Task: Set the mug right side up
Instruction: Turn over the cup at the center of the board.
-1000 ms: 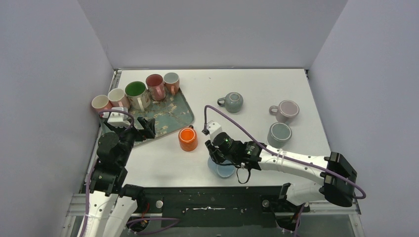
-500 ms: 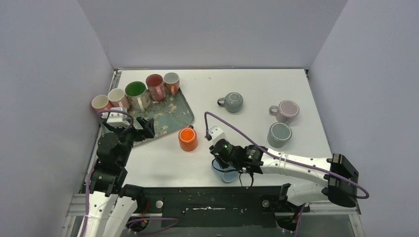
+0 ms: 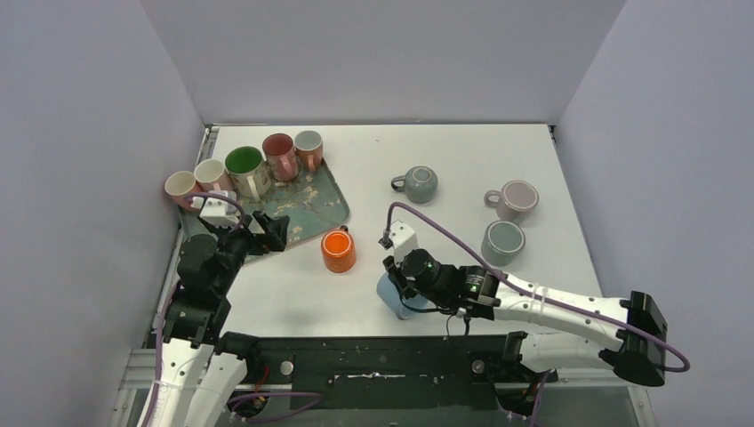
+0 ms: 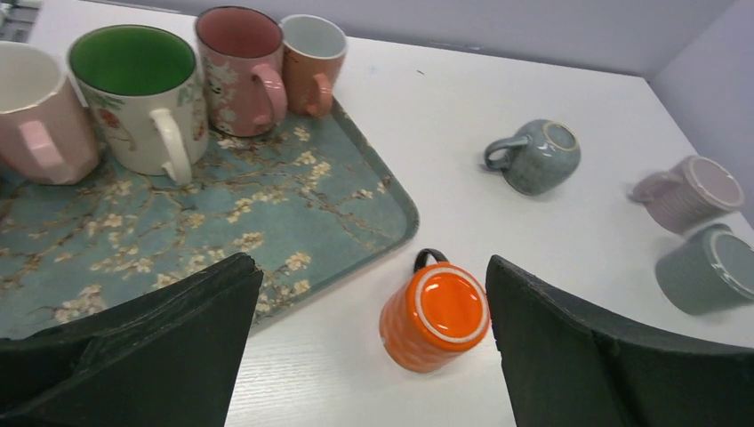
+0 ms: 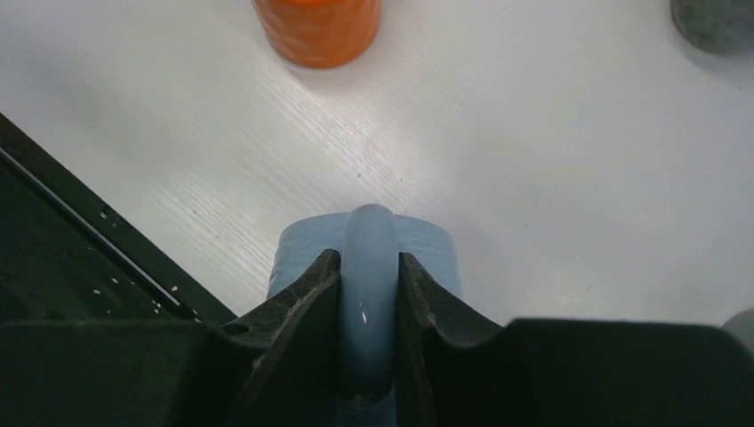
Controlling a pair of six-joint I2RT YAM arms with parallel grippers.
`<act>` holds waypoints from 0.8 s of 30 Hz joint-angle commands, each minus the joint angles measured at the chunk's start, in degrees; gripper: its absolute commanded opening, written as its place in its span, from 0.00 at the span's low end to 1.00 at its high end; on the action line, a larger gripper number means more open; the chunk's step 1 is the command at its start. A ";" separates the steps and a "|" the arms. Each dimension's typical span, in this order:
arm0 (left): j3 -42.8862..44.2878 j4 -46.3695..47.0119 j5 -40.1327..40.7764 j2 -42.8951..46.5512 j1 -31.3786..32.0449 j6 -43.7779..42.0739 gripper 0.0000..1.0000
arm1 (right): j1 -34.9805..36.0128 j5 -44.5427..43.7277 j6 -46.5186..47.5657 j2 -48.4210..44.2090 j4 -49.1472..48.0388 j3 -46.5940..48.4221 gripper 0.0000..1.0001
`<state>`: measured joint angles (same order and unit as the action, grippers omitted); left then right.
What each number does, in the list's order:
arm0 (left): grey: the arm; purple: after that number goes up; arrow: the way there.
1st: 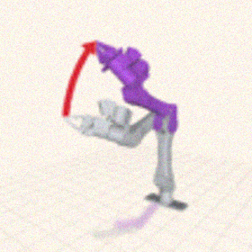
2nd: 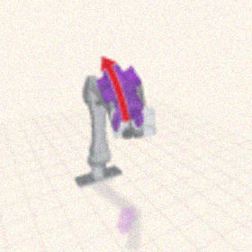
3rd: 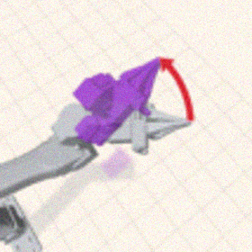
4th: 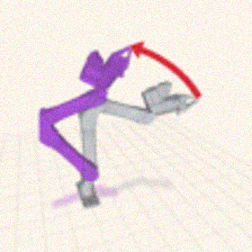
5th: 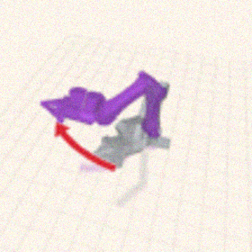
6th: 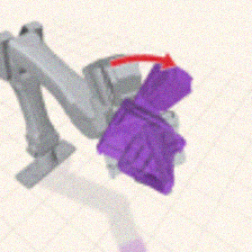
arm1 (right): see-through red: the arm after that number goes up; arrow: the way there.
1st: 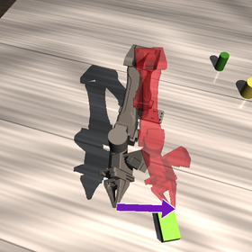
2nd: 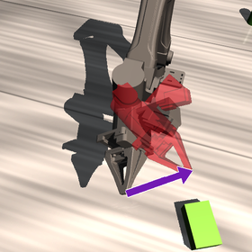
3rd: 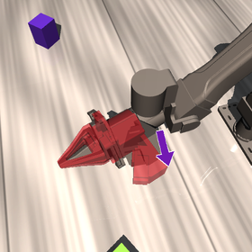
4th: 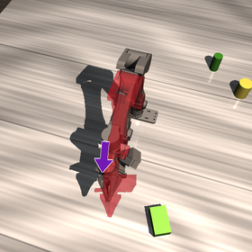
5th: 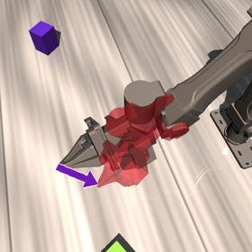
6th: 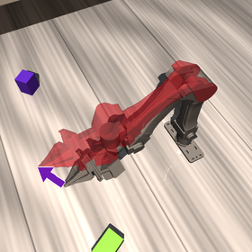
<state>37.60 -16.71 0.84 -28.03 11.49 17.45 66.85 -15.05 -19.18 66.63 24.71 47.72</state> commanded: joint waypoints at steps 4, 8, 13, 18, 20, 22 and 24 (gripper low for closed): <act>5.88 1.45 -19.41 -2.30 -0.24 7.10 0.90 | 0.47 -0.84 14.34 -11.21 -29.40 -6.67 0.00; 10.30 -2.62 -26.32 -6.06 -0.25 15.47 0.82 | 0.56 0.25 31.09 -14.35 -48.08 -12.56 0.00; 10.80 -4.53 -37.57 -10.08 -0.26 25.03 0.73 | 0.58 3.72 49.96 -10.75 -56.55 -12.08 0.00; 6.93 1.44 -48.11 -10.98 -0.22 35.03 0.66 | 0.93 5.88 61.73 -8.51 -59.10 -11.13 0.00; 5.29 4.52 -50.09 -10.65 -0.19 38.83 0.64 | 1.92 7.27 68.00 -8.17 -61.37 -12.25 0.00; 4.55 6.59 -51.58 -10.49 -0.18 41.73 0.63 | 3.56 7.16 74.60 -7.67 -63.94 -13.46 0.00; 3.68 8.01 -51.58 -10.34 -0.13 44.43 0.62 | 5.79 5.33 80.47 -6.93 -65.53 -13.95 0.00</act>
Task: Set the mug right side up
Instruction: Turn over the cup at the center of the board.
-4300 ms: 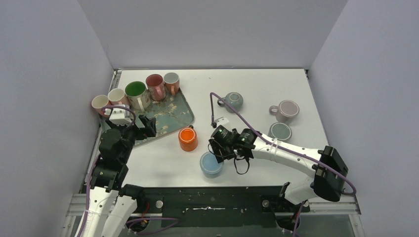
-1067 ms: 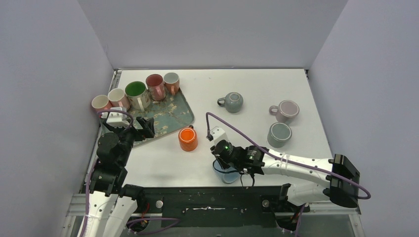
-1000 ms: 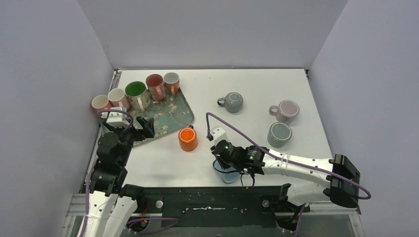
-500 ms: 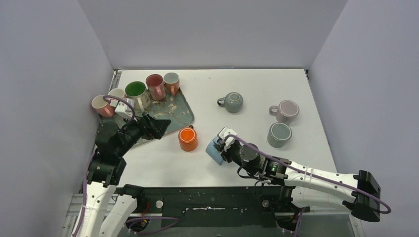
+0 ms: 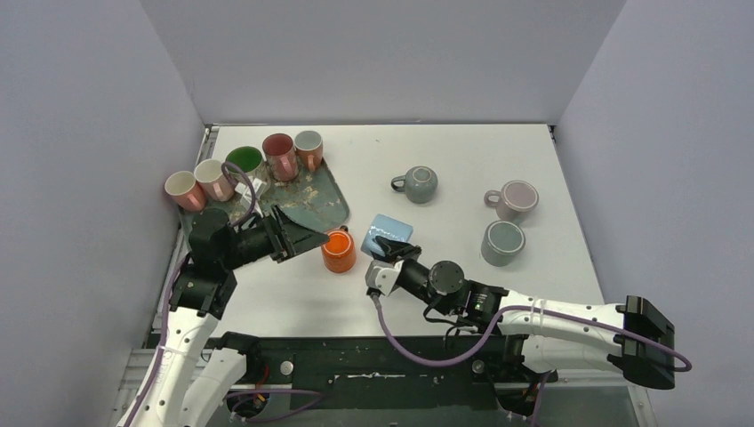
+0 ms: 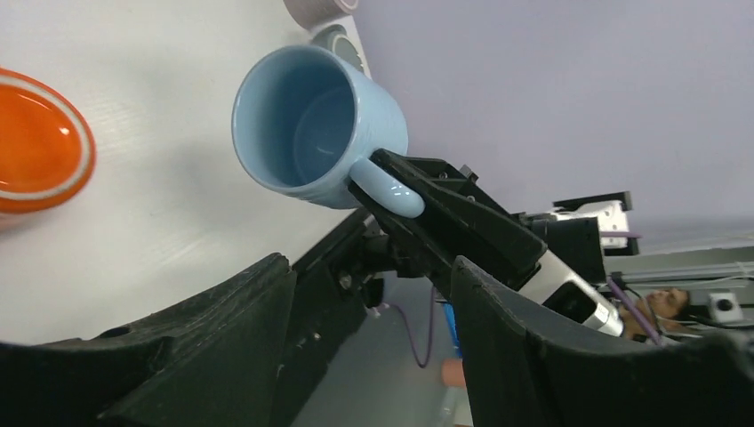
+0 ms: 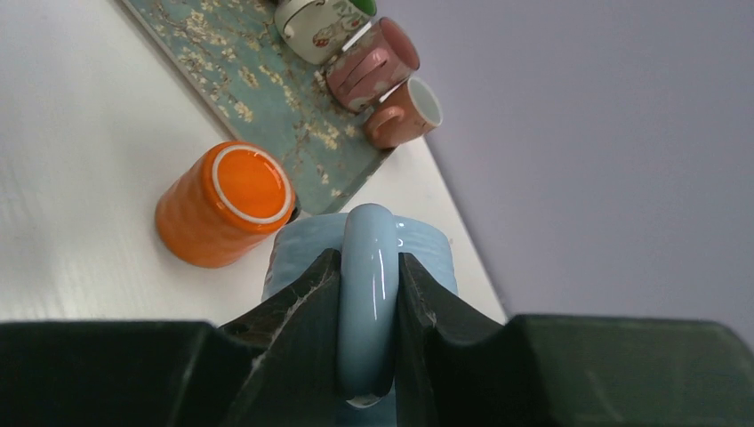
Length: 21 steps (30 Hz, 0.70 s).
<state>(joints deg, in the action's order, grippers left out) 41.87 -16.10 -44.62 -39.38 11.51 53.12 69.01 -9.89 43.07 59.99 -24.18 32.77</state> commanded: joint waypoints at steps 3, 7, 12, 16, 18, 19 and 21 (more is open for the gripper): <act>-3.76 13.08 -6.75 1.53 -0.04 14.92 0.61 | 6.81 -2.06 24.40 0.93 -17.77 1.20 0.00; -8.24 22.89 -6.80 2.69 0.51 22.87 0.57 | 10.60 -7.09 32.26 4.38 -20.64 1.97 0.00; -9.78 23.25 -7.50 2.77 1.85 24.36 0.56 | 14.54 -12.06 40.05 8.15 -26.52 2.77 0.00; -9.99 21.42 -6.98 4.02 3.05 24.05 0.55 | 15.25 -13.58 42.15 9.87 -29.72 3.09 0.00; -10.71 21.28 -6.24 4.67 3.75 24.17 0.53 | 15.43 -13.88 43.36 10.55 -30.87 3.21 0.00; -11.08 21.28 -5.89 4.84 4.07 24.40 0.52 | 15.49 -14.03 43.74 10.91 -31.30 3.36 0.00; -11.69 21.49 -5.23 4.84 4.79 24.77 0.49 | 15.73 -14.25 44.56 11.78 -32.00 3.77 0.00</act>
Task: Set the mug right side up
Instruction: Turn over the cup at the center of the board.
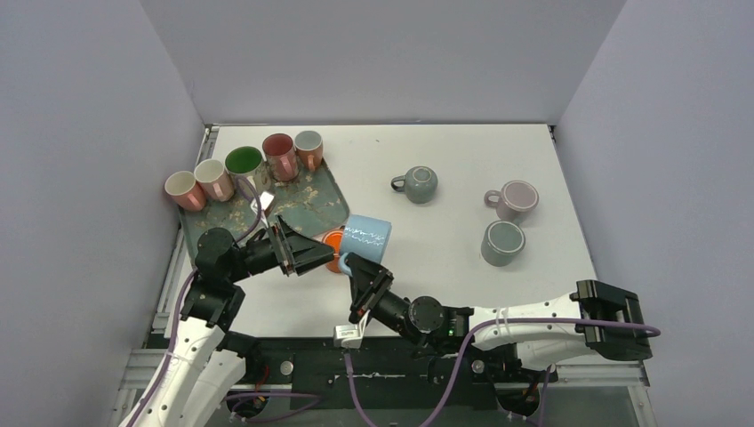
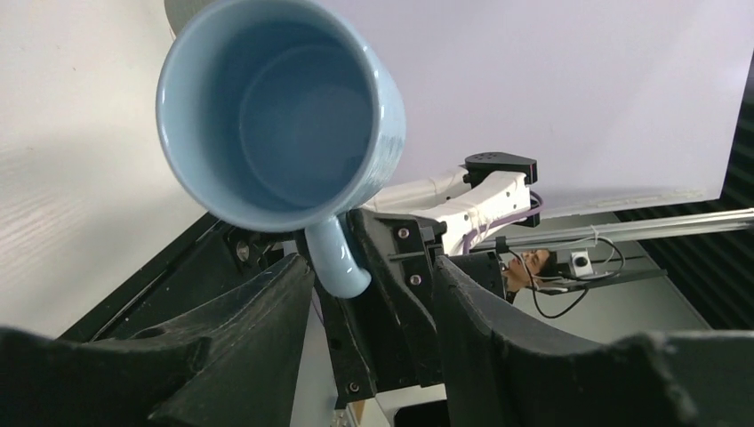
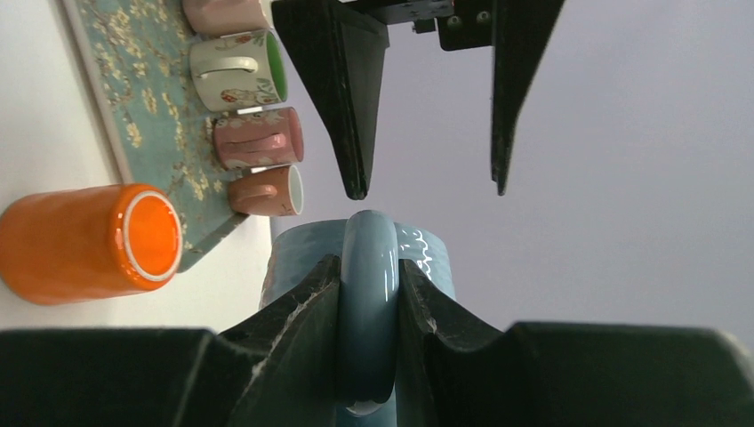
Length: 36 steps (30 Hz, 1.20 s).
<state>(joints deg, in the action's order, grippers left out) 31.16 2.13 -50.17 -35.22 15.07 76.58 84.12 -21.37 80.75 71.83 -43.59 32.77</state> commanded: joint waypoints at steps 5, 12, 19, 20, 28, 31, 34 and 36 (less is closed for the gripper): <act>-0.66 3.14 1.78 -0.29 3.14 1.22 0.47 | 0.78 -3.24 7.84 2.12 -14.51 4.71 0.00; -0.80 3.96 5.15 -3.08 7.30 0.70 0.43 | 1.47 -3.65 9.41 4.55 -16.76 5.40 0.00; -0.93 4.44 8.28 -4.78 10.15 1.01 0.09 | 1.78 -5.00 10.64 6.23 -16.98 5.66 0.00; -0.99 4.57 8.57 -5.00 10.15 1.03 0.04 | 1.82 -5.12 10.65 6.36 -17.05 5.49 0.00; -0.21 6.32 9.41 -6.99 10.15 0.97 0.00 | 1.80 -6.99 9.65 5.74 -19.73 2.21 0.21; 0.13 6.09 9.85 -7.29 10.15 0.71 0.00 | 1.22 -7.73 7.88 2.99 -17.75 0.69 0.25; 0.13 6.04 10.56 -7.59 10.15 0.43 0.00 | 0.71 -8.68 6.08 0.55 -14.73 -0.32 0.24; 0.34 5.58 11.75 -7.58 10.15 0.02 0.00 | 0.70 -9.01 5.47 -0.74 -13.26 -1.18 0.26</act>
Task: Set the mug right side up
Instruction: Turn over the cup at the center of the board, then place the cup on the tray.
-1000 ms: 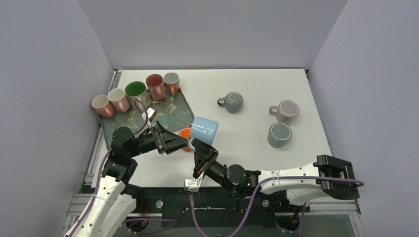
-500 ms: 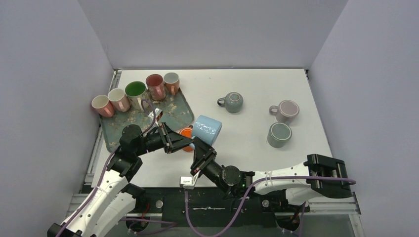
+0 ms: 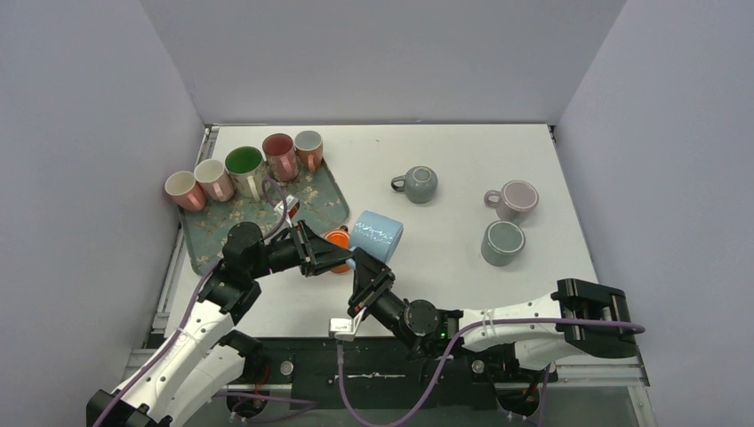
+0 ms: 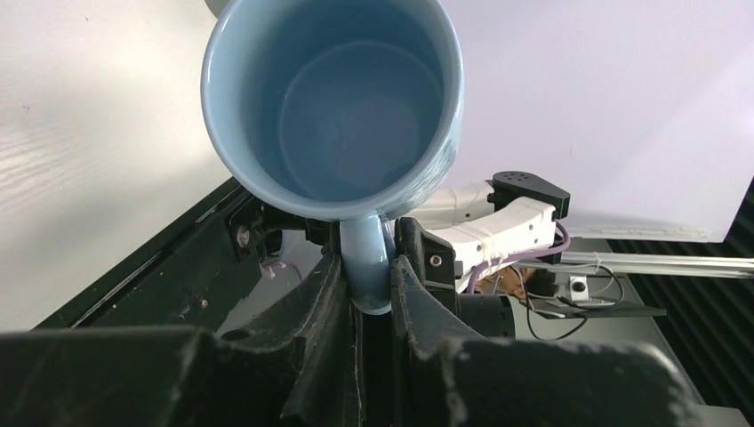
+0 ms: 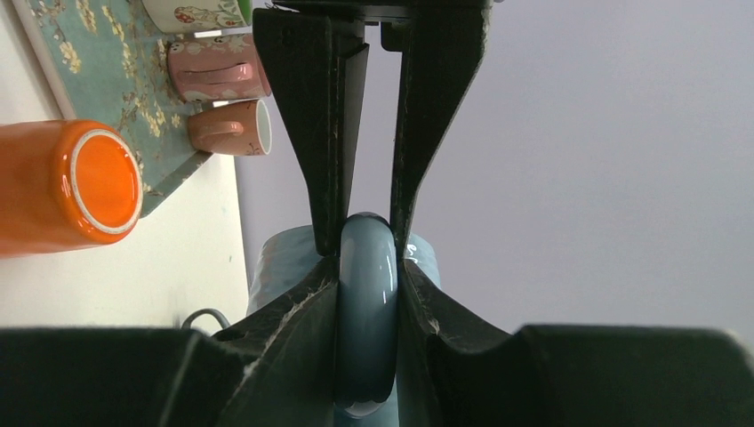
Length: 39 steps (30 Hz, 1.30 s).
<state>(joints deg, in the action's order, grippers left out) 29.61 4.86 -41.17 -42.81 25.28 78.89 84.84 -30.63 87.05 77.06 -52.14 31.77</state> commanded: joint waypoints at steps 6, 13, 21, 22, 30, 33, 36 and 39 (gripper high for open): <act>2.03 2.87 3.81 -0.64 -0.05 -2.93 0.00 | -0.40 -0.04 -2.67 -8.40 -0.59 -1.80 0.31; 2.41 2.69 4.23 -1.53 -0.05 -3.77 0.00 | -1.35 -1.18 -3.81 -9.66 1.99 -2.55 0.24; 3.21 -0.62 5.66 -1.93 -0.14 -6.89 0.00 | -1.99 -1.87 -5.57 -9.95 4.58 -2.56 0.00; 3.26 -0.95 5.88 -1.93 -0.14 -7.07 0.00 | -2.04 -1.89 -5.38 -9.79 4.74 -2.40 0.00; 2.90 3.03 3.93 -2.67 0.24 -4.20 0.22 | -1.78 -0.21 -1.73 -6.90 -0.78 -1.69 0.00; 1.89 3.46 4.21 -2.63 0.76 -3.61 0.31 | -1.78 0.68 -1.63 -5.64 -2.41 -1.12 0.00; -0.23 4.47 4.24 -2.94 1.28 -2.88 0.33 | -1.76 0.74 -1.57 -4.02 -3.54 -0.45 0.00; -1.22 6.60 3.95 -3.33 1.65 -1.49 0.33 | -1.77 0.74 -1.02 -2.80 -4.83 -0.31 0.00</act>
<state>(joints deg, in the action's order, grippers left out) 29.02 5.78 -37.52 -45.74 26.24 76.12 83.29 -28.97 82.43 73.71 -47.64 28.69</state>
